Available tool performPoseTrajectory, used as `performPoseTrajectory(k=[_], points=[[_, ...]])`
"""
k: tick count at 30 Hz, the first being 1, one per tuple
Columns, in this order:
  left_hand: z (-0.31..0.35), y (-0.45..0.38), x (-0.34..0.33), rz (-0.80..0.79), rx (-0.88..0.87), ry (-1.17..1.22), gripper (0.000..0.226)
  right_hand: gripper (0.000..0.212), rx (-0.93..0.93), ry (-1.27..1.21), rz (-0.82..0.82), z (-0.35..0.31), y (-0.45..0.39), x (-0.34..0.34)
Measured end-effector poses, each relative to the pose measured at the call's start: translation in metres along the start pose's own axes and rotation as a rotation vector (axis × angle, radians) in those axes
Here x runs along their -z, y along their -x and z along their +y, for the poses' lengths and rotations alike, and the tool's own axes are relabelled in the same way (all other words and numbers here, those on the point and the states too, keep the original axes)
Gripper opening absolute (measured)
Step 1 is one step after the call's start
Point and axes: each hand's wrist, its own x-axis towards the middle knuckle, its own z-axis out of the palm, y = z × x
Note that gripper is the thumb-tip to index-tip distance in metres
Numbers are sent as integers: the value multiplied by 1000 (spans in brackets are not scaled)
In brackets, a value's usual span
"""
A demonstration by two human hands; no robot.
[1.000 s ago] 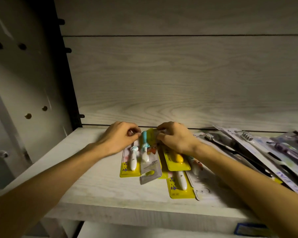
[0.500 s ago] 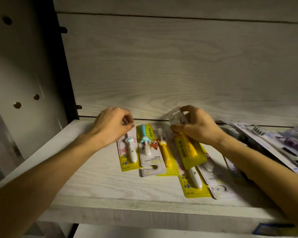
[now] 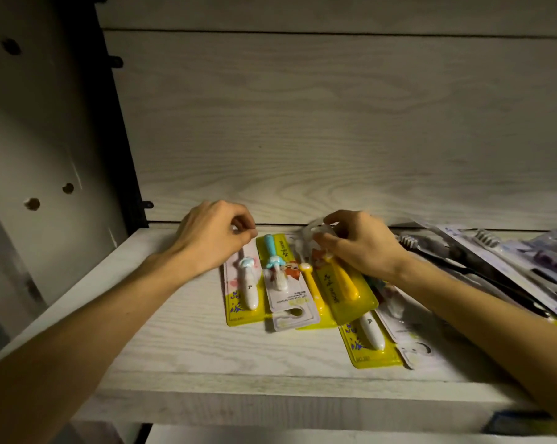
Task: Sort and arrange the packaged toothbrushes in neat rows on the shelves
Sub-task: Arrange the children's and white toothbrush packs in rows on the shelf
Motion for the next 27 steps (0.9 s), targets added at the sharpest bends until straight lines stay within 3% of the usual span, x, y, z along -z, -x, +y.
performPoseTrajectory(k=[7,14,21,27], points=[[5,3,-6,20,-43,-90,18,35,101,25,-83,-7,3,-10],[14,6,-16,-252,-153,79,61,31,134,52,-160,-9,3,-11],[-6,0,-8,-372,-117,14,42,25,134,29,-140,-5,0,-8],[6,3,-14,-313,-172,35,56,29,155,14,-157,-9,-3,-13]])
